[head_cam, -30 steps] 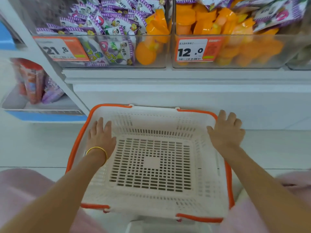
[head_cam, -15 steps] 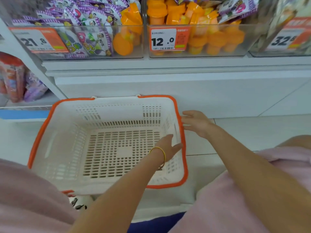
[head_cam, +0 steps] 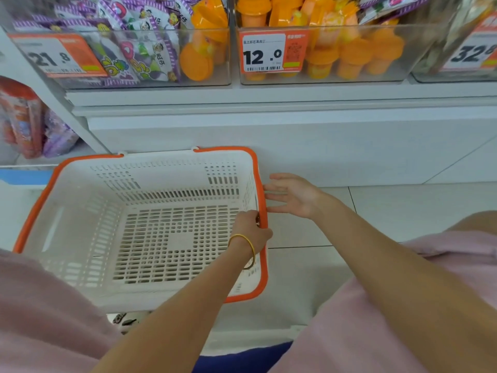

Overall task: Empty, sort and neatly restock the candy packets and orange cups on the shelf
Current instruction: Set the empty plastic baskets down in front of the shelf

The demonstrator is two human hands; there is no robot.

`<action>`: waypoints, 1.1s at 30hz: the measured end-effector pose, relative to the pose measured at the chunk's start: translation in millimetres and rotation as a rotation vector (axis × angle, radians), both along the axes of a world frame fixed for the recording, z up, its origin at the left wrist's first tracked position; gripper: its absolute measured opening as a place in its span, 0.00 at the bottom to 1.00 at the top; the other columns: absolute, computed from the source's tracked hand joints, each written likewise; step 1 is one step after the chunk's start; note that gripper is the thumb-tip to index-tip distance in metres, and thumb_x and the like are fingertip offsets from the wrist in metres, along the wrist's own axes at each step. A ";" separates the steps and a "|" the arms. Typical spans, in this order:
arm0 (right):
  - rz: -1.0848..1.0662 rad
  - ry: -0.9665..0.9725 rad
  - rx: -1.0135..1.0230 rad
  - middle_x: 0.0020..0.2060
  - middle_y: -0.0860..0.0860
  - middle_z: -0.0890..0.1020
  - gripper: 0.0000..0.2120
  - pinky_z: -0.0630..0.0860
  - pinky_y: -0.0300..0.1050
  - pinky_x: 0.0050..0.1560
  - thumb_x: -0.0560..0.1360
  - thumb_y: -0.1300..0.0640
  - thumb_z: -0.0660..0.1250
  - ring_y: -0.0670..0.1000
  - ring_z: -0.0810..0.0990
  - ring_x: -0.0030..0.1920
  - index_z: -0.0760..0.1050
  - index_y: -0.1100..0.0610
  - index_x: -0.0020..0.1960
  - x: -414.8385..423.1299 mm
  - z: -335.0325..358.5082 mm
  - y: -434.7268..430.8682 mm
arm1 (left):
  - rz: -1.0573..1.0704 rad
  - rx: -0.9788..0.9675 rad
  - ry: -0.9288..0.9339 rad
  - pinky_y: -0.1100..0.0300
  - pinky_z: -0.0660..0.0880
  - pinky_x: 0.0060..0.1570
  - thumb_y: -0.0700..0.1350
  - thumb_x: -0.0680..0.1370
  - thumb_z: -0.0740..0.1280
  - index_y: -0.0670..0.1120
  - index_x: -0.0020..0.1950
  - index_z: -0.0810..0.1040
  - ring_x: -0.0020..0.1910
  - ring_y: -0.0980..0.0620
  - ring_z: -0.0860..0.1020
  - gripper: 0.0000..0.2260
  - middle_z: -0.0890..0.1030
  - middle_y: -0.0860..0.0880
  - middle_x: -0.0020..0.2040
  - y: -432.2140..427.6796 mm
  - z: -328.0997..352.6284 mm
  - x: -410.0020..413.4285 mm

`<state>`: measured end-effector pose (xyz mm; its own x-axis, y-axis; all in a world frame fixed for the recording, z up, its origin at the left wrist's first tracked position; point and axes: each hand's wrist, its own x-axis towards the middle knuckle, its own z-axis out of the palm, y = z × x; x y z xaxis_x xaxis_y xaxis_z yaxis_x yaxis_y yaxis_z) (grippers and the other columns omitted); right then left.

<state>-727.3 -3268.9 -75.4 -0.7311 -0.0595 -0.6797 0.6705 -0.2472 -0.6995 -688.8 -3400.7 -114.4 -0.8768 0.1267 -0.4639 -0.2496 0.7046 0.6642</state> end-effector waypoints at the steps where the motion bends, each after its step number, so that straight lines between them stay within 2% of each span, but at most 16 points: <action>1: -0.011 0.004 -0.003 0.58 0.59 0.79 0.24 0.79 0.56 0.50 0.78 0.63 0.63 0.57 0.79 0.56 0.61 0.57 0.72 -1.4 0.6 -1.5 | 0.007 -0.003 0.009 0.54 0.79 0.44 0.40 0.71 0.68 0.41 0.49 0.77 0.45 0.45 0.79 0.09 0.78 0.42 0.49 -1.3 2.6 -1.3; 4: 0.045 0.031 0.077 0.59 0.56 0.78 0.23 0.78 0.58 0.54 0.80 0.56 0.60 0.58 0.79 0.56 0.59 0.55 0.73 -3.8 5.9 -8.8 | -0.010 -0.032 0.023 0.51 0.79 0.47 0.41 0.71 0.68 0.42 0.52 0.76 0.45 0.46 0.79 0.10 0.80 0.43 0.47 -3.7 10.3 -3.5; 7: 0.159 0.031 0.192 0.62 0.51 0.77 0.25 0.72 0.61 0.63 0.81 0.43 0.53 0.55 0.77 0.59 0.57 0.52 0.75 -3.3 7.9 -13.1 | -0.046 -0.090 0.023 0.51 0.79 0.49 0.43 0.72 0.67 0.45 0.53 0.75 0.46 0.47 0.79 0.11 0.80 0.46 0.47 -5.2 13.7 -3.6; 11: 0.138 -0.008 0.101 0.67 0.53 0.74 0.32 0.68 0.64 0.66 0.79 0.34 0.45 0.58 0.74 0.65 0.48 0.48 0.78 -4.2 5.4 -12.0 | -0.089 -0.174 0.035 0.55 0.78 0.48 0.45 0.73 0.68 0.47 0.50 0.71 0.47 0.48 0.79 0.09 0.78 0.48 0.46 -10.6 12.5 -3.4; 15: 0.174 -0.005 0.053 0.71 0.51 0.70 0.34 0.65 0.66 0.67 0.77 0.32 0.43 0.58 0.69 0.69 0.46 0.48 0.78 -1.1 4.4 -28.0 | -0.075 -0.200 0.076 0.56 0.78 0.49 0.44 0.72 0.69 0.44 0.50 0.74 0.45 0.48 0.77 0.09 0.74 0.45 0.50 -23.6 8.6 -8.1; 21: 0.319 -0.008 0.100 0.75 0.49 0.61 0.36 0.63 0.65 0.69 0.76 0.31 0.38 0.58 0.61 0.74 0.52 0.50 0.77 6.2 1.5 -47.5 | -0.073 -0.232 0.080 0.58 0.77 0.47 0.43 0.72 0.68 0.43 0.51 0.75 0.44 0.49 0.78 0.09 0.76 0.45 0.51 -45.6 0.4 -7.8; 27: 0.408 0.005 0.155 0.77 0.46 0.56 0.35 0.63 0.66 0.69 0.75 0.30 0.37 0.57 0.59 0.75 0.50 0.45 0.77 8.1 -4.0 -53.5 | -0.052 -0.207 0.098 0.55 0.79 0.47 0.44 0.72 0.68 0.44 0.49 0.76 0.42 0.50 0.78 0.08 0.77 0.45 0.49 -56.0 2.8 -9.4; 30: 0.426 0.023 0.188 0.76 0.45 0.57 0.35 0.63 0.67 0.68 0.75 0.30 0.37 0.57 0.59 0.74 0.52 0.44 0.77 9.0 -4.0 -59.0 | -0.037 -0.172 0.085 0.58 0.79 0.42 0.43 0.73 0.68 0.44 0.50 0.75 0.42 0.50 0.79 0.08 0.77 0.45 0.49 -60.2 9.9 -10.3; 33: 0.445 0.037 0.205 0.76 0.44 0.57 0.35 0.64 0.66 0.68 0.75 0.29 0.36 0.58 0.60 0.74 0.53 0.43 0.77 8.5 -3.9 -64.7 | -0.024 -0.111 0.076 0.57 0.80 0.42 0.41 0.71 0.69 0.42 0.49 0.75 0.42 0.48 0.80 0.08 0.78 0.44 0.48 -65.6 25.0 -12.7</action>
